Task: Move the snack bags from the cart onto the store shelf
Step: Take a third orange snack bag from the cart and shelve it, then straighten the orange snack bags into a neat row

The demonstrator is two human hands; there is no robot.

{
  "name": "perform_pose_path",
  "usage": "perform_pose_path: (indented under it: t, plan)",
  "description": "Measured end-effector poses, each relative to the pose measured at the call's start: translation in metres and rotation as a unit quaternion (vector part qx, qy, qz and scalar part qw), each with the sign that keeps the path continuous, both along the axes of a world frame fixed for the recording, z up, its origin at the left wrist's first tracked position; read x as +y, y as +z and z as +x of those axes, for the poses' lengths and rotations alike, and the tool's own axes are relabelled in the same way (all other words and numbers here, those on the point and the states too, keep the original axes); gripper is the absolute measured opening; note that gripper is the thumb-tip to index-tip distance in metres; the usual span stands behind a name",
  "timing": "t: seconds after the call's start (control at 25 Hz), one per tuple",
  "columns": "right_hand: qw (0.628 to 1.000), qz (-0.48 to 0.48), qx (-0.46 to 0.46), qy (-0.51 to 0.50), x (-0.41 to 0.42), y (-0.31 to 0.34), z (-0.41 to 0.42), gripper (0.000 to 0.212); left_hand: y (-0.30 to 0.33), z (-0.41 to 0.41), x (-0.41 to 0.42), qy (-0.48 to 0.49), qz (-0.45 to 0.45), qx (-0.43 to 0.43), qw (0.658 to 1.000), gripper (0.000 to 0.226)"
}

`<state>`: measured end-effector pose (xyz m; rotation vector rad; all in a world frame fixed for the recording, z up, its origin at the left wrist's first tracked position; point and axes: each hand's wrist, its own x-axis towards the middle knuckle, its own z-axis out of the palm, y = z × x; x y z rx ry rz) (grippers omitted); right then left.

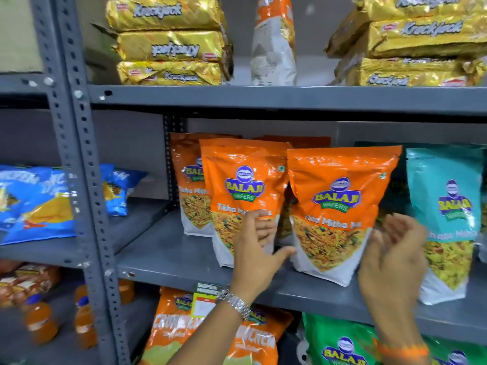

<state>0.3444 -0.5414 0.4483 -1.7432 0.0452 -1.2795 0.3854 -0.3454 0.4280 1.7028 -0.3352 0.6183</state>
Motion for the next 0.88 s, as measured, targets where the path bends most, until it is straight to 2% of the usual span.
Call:
perform_pose_path:
  t: [0.08,0.2,0.32,0.4,0.48,0.52,0.64,0.72,0.8,0.88]
  plan:
    - [0.998,-0.012,-0.034,0.049,0.036,-0.002,-0.015,0.031,0.010,-0.013,0.043,0.053,-0.078,-0.029,0.995,0.058]
    - [0.978,-0.075,-0.027,0.195,0.108,-0.015,-0.017,0.028,0.018,-0.010,0.115,0.142,-0.161,-0.028,0.976,0.043]
    - [0.931,-0.164,0.029,0.326,0.183,-0.029,0.006,0.034,0.014,0.021,0.180,0.163,-0.210,0.048,0.963,0.035]
    - [0.905,-0.206,0.085,0.361,0.228,-0.035,0.033,0.048,0.017,0.048,0.208,0.148,-0.214,0.121,0.958,0.038]
    - [0.888,-0.224,0.149,0.372,0.264,-0.032,0.058,0.066,0.026,0.073,0.224,0.115,-0.221,0.163,0.955,0.039]
    - [0.886,-0.203,0.177,0.378,0.280,-0.031,0.069,0.074,0.029,0.086,0.229,0.097,-0.226,0.173,0.954,0.038]
    - [0.893,-0.116,0.261,0.348,0.314,-0.032,0.096,0.093,0.031,0.121,0.230,0.036,-0.203,0.195,0.959,0.023]
    - [0.903,-0.093,0.292,0.300,0.329,-0.035,0.112,0.095,0.027,0.134,0.226,0.006,-0.186,0.205,0.961,0.018]
    - [0.917,-0.055,0.293,0.266,0.335,-0.038,0.126,0.087,0.021,0.140,0.226,-0.016,-0.205,0.194,0.959,0.033]
    - [0.931,-0.016,0.294,0.215,0.335,-0.039,0.138,0.096,0.011,0.149,0.232,-0.041,-0.226,0.185,0.955,0.049]
